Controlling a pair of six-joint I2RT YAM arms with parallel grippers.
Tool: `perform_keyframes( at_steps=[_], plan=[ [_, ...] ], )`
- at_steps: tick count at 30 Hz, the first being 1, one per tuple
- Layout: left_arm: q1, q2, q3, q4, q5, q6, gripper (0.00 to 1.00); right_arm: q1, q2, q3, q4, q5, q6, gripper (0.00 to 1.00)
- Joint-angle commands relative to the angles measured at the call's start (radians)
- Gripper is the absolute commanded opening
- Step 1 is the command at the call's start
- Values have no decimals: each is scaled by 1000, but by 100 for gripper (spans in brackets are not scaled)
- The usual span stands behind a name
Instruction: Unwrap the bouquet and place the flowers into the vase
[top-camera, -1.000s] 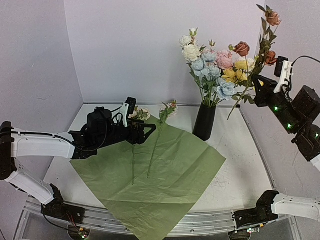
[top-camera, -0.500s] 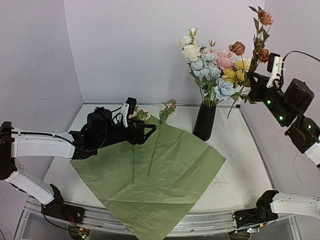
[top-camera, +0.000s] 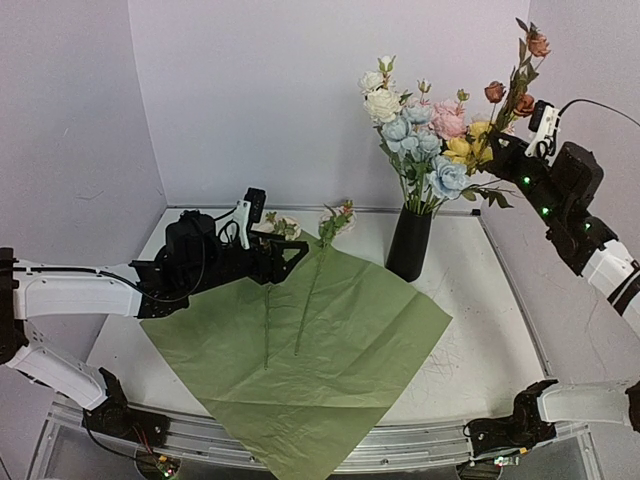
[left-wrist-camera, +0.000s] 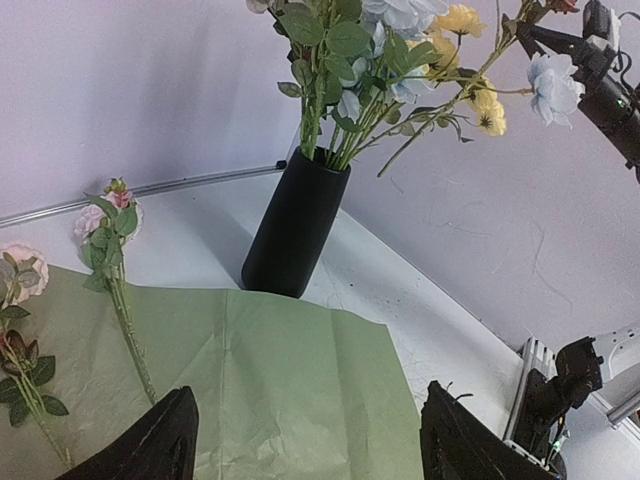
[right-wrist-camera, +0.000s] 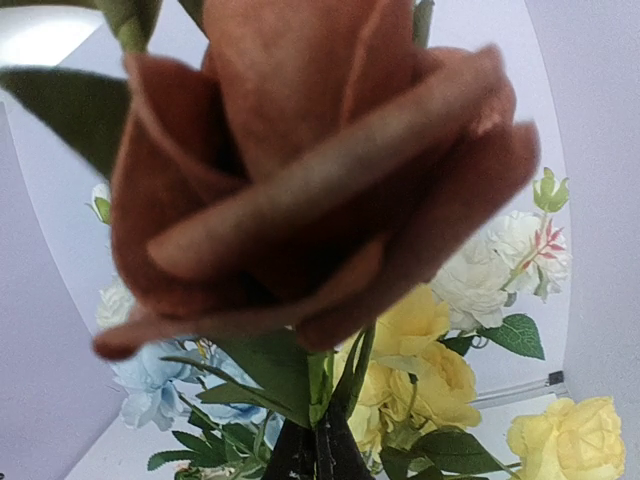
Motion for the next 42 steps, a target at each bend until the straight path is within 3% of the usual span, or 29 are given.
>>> perform_keyframes(
  at_steps=[1, 16, 28, 42],
  plan=[
    [-1, -22, 12, 22, -13, -1, 77, -3, 6, -14, 191, -45, 47, 0],
    [-1, 9, 24, 21, -24, 3, 77, -3, 8, -123, 364, -31, -26, 0],
    [-1, 30, 34, 19, -29, 19, 77, -3, 9, -327, 685, -101, -112, 0],
    [0, 34, 32, 16, -37, 24, 77, -4, 139, -370, 728, -82, -94, 0]
  ],
)
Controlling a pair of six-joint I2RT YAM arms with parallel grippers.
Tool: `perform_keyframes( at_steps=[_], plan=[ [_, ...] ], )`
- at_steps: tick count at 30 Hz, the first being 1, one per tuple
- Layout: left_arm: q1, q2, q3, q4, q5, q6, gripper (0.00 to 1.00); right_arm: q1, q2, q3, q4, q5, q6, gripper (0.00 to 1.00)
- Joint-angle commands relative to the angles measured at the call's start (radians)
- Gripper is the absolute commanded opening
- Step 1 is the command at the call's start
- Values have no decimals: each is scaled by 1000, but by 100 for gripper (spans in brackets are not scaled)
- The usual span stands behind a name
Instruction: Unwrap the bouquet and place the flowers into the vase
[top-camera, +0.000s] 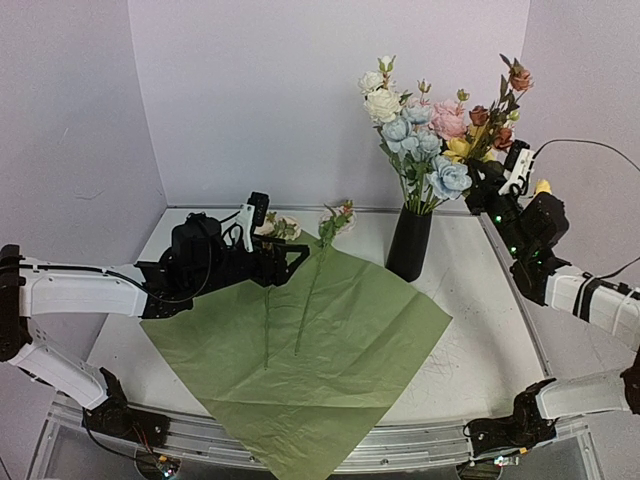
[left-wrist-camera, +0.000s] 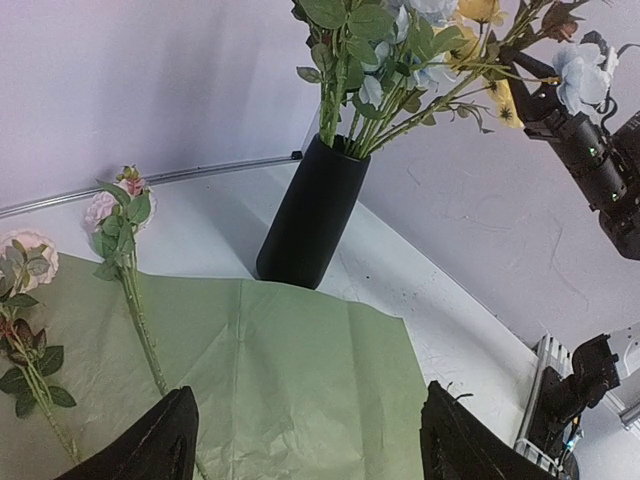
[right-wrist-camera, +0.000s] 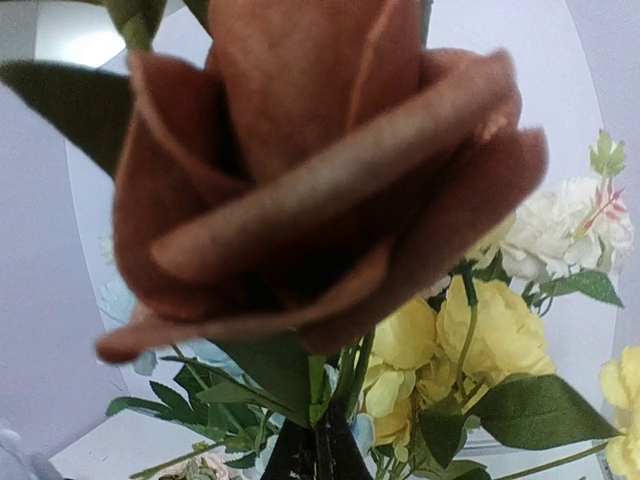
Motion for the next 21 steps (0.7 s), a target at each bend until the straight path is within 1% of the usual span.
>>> perform_keyframes(
  at_steps=[1, 6, 16, 21],
  plan=[
    [-1, 4, 32, 17, -10, 21, 77, -3, 36, -13, 108, 10, -3, 0],
    [-1, 19, 44, 16, -5, 24, 77, -3, 92, -21, 115, 11, -2, 0],
    [-1, 28, 52, 15, -4, 26, 77, -4, 205, -39, 118, 11, 52, 0],
    [-1, 31, 55, 14, -5, 27, 78, -3, 250, -54, 118, 4, 78, 4]
  ],
)
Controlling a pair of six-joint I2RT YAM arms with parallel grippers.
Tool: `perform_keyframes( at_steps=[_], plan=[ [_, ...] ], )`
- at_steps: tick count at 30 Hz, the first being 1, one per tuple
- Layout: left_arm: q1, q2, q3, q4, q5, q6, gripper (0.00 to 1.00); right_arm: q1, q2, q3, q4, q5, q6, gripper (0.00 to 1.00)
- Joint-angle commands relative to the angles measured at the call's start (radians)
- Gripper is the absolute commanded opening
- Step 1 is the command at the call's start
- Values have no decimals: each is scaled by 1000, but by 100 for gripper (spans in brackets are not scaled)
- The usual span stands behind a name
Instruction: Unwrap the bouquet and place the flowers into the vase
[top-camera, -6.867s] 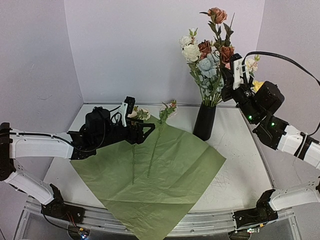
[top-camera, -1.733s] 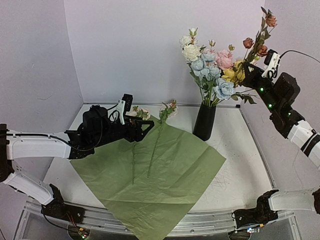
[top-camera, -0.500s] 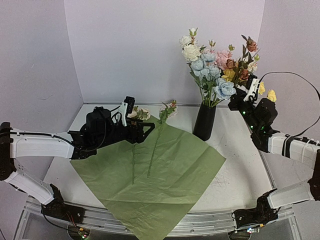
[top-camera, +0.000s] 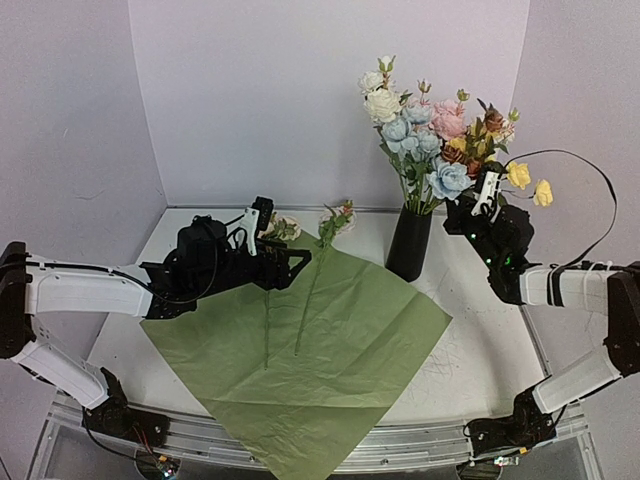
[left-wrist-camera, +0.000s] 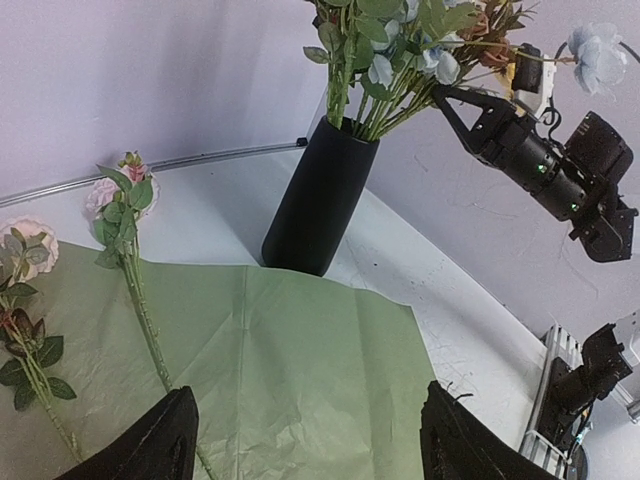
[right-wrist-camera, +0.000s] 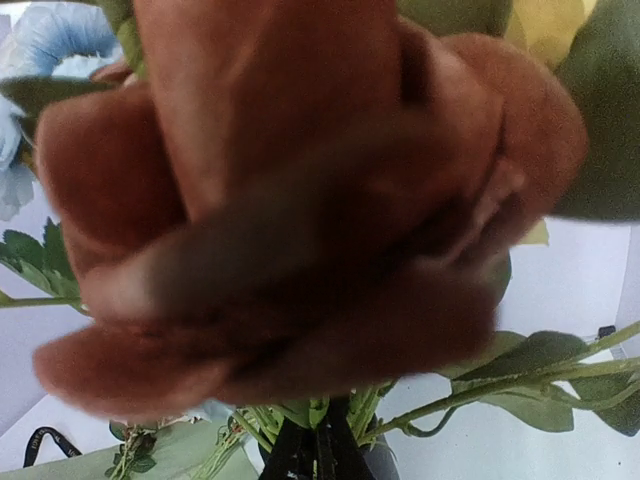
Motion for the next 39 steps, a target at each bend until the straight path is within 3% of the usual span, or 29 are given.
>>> perform_keyframes(
  at_steps=[1, 12, 18, 20, 24, 30, 33, 39],
  plan=[
    [-1, 3, 55, 16, -4, 20, 77, -3, 35, -11, 59, -7, 41, 4],
    [-1, 10, 54, 10, -8, 18, 77, -3, 40, -28, 41, -34, 75, 20],
    [-1, 9, 45, 7, -14, 15, 78, -3, -55, -87, 28, -4, 100, 54],
    [-1, 13, 42, 6, -15, 8, 80, -4, -94, -114, 18, 3, 110, 59],
    [1, 14, 30, -11, -172, -55, 99, -3, -164, -156, -45, -5, 127, 72],
    [9, 51, 66, -65, -173, -50, 100, -3, -267, -177, -265, -23, 145, 95],
    [12, 111, 140, -158, -175, -60, 97, -3, -324, -216, -348, -60, 204, 98],
    [22, 310, 387, -440, -189, -72, 82, 1, -411, -288, -535, -131, 327, 98]
  ],
)
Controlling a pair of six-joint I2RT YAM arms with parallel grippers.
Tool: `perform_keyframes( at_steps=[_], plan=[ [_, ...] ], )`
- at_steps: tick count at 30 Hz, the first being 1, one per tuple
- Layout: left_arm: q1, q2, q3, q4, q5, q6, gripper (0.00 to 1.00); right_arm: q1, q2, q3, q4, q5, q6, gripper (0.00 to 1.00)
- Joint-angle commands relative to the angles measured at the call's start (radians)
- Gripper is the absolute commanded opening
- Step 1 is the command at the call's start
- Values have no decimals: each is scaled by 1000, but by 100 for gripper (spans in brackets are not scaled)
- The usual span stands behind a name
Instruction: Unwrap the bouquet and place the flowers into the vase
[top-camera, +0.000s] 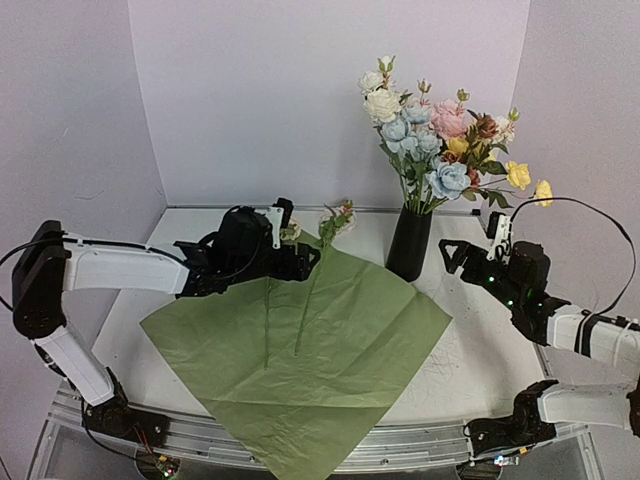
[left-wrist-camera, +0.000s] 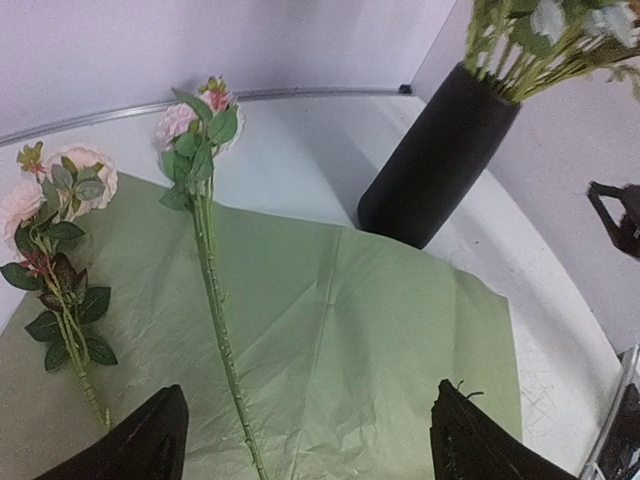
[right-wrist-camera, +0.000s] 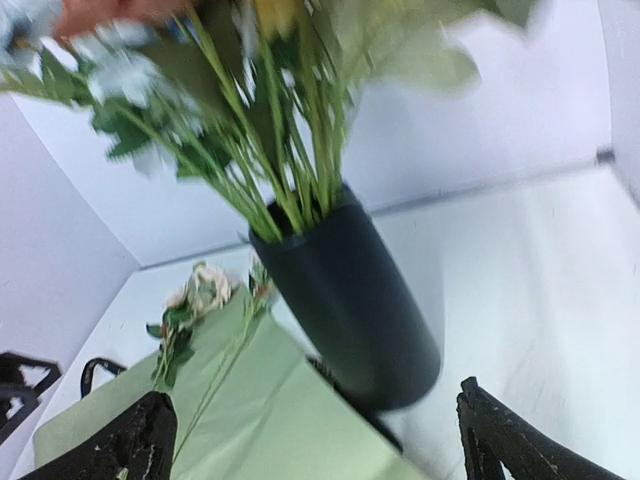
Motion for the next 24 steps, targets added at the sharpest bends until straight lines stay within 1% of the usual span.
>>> perform_keyframes(
  at_steps=[1, 3, 8, 11, 14, 18, 24],
  plan=[
    [13, 141, 203, -224, -22, -6, 80, 5, -69, -54, -144, -80, 112, 98],
    [26, 209, 256, -259, 0, -7, 72, 10, -88, -80, -167, -104, 145, 97],
    [67, 351, 384, -320, 99, -35, 67, 44, -78, -108, -219, -152, 226, 91],
    [81, 450, 464, -371, 116, -34, 65, 110, -42, -111, -218, -129, 253, 90],
    [89, 530, 535, -402, 132, -25, 62, 216, 8, -96, -210, -70, 266, 89],
    [93, 596, 589, -436, 110, -14, 61, 304, 90, -54, -187, -29, 277, 89],
    [98, 650, 642, -466, 73, 7, 59, 351, 174, -6, -134, -31, 270, 88]
  ],
)
